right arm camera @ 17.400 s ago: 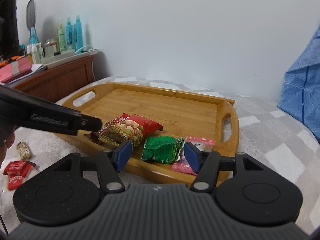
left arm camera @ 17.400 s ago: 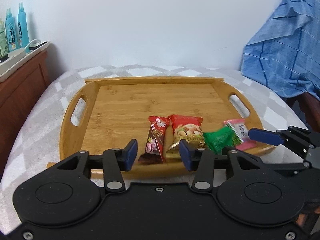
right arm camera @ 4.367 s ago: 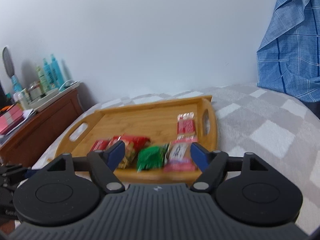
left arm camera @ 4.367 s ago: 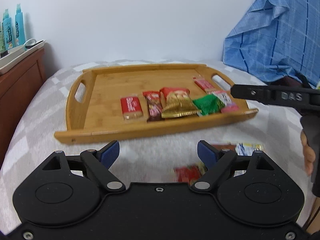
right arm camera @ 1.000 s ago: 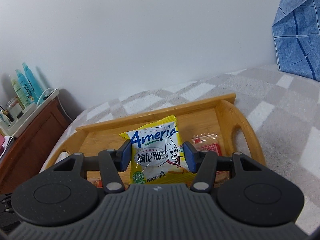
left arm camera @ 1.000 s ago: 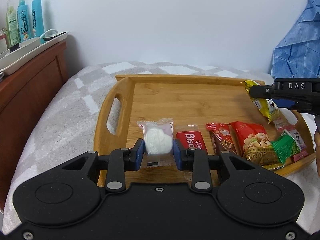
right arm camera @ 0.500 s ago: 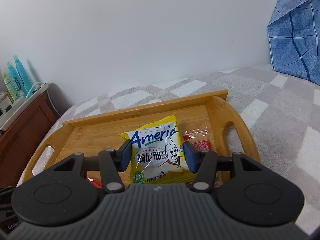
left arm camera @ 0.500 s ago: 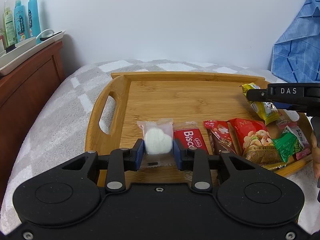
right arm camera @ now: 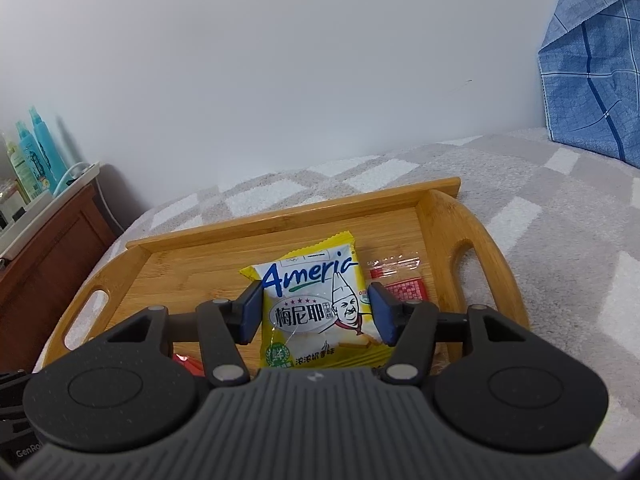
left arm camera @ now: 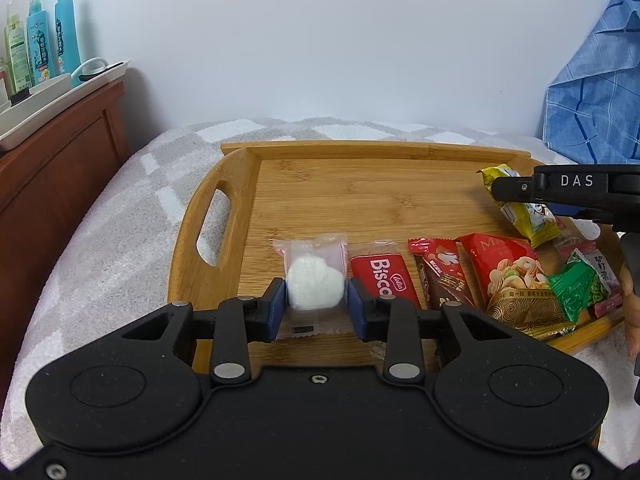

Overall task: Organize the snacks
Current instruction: 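Carry both packets onto the wooden tray and open both tools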

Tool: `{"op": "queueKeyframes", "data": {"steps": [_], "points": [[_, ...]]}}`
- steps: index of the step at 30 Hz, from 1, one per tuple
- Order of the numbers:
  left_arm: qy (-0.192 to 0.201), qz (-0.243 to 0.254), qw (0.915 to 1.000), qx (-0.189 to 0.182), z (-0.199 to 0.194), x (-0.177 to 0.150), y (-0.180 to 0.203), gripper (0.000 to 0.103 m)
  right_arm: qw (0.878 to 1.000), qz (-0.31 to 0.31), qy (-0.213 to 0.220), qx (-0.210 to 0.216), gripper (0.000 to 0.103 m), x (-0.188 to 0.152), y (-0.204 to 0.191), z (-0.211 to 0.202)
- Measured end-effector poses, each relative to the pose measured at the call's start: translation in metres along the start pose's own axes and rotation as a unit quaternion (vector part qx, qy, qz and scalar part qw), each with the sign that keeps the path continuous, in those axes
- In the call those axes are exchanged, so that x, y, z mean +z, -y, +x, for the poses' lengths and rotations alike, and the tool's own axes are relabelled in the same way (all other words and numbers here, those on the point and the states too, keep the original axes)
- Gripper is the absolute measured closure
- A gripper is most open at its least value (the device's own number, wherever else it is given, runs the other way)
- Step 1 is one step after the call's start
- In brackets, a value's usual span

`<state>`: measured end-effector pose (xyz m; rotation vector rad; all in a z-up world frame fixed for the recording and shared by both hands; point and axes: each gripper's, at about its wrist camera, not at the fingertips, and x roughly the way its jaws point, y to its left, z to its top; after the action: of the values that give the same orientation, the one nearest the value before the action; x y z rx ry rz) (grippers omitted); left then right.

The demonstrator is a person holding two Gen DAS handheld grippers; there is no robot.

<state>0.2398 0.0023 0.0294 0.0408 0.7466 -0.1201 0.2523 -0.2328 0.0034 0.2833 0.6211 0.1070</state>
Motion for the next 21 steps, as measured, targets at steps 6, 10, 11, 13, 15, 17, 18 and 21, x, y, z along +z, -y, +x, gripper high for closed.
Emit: {"op": "queueKeyframes", "data": {"steps": [6, 10, 11, 13, 15, 17, 18, 21], "points": [[0.002, 0.006, 1.0000, -0.002, -0.007, 0.001, 0.001, 0.061, 1.000, 0.006, 0.009, 0.011, 0.035, 0.000, 0.000, -0.007], [0.006, 0.008, 0.9999, -0.004, -0.018, 0.001, 0.003, 0.057, 1.000, 0.005, 0.020, 0.018, 0.029, 0.001, -0.003, -0.017], [0.007, 0.009, 0.9999, -0.005, -0.021, 0.001, 0.004, 0.054, 1.000, 0.003, 0.023, 0.019, 0.028, 0.001, -0.004, -0.021], [0.011, 0.010, 0.9998, -0.009, -0.029, -0.001, 0.005, 0.051, 0.999, 0.001, 0.030, 0.022, 0.026, 0.001, -0.006, -0.029], [0.015, 0.014, 0.9997, -0.011, -0.038, -0.002, 0.008, 0.048, 0.999, -0.002, 0.037, 0.025, 0.025, 0.000, -0.007, -0.037], [0.018, 0.016, 0.9996, -0.013, -0.046, -0.004, 0.011, 0.046, 0.999, -0.010, 0.043, 0.024, 0.024, -0.002, -0.009, -0.046], [0.019, 0.016, 0.9996, -0.016, -0.050, -0.006, 0.012, 0.044, 0.999, -0.015, 0.045, 0.023, 0.024, -0.004, -0.010, -0.051], [0.021, 0.015, 0.9994, -0.022, -0.061, -0.010, 0.016, 0.041, 0.998, -0.023, 0.055, 0.020, 0.022, -0.009, -0.010, -0.067]]}}
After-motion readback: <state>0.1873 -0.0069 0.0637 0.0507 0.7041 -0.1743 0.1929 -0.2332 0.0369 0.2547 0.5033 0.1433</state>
